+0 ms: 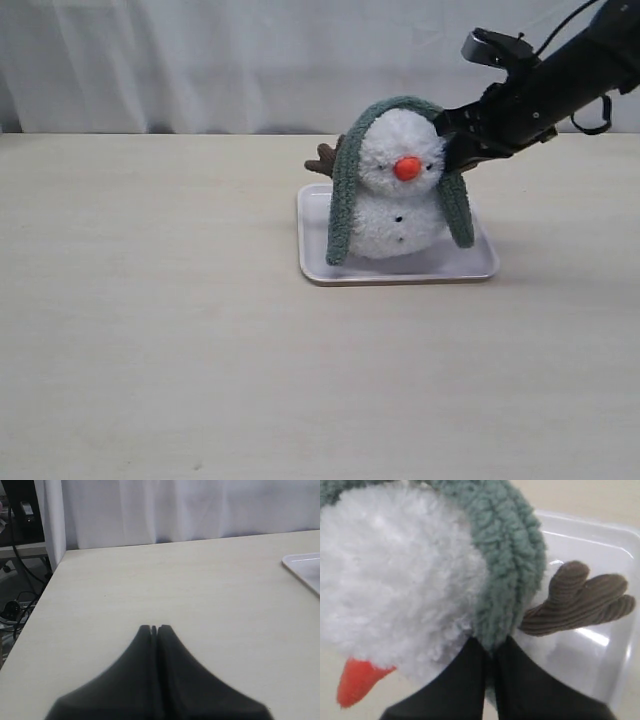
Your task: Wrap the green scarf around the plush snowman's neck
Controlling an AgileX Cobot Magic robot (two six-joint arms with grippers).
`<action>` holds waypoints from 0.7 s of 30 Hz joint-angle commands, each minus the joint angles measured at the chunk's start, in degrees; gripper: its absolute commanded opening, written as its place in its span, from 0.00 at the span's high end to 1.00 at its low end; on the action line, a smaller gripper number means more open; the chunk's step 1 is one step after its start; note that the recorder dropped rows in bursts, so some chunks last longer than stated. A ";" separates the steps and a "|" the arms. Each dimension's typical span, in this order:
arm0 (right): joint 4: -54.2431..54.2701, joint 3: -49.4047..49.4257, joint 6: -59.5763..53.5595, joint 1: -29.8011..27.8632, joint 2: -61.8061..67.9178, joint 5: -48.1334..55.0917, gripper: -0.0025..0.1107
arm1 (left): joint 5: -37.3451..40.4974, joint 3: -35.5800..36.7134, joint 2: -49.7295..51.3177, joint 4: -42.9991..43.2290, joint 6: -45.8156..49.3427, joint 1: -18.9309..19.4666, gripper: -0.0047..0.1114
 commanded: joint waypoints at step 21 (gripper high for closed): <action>-15.28 -4.79 10.25 5.31 0.88 7.73 0.61 | -0.56 0.09 -0.12 -0.09 -0.03 0.06 0.96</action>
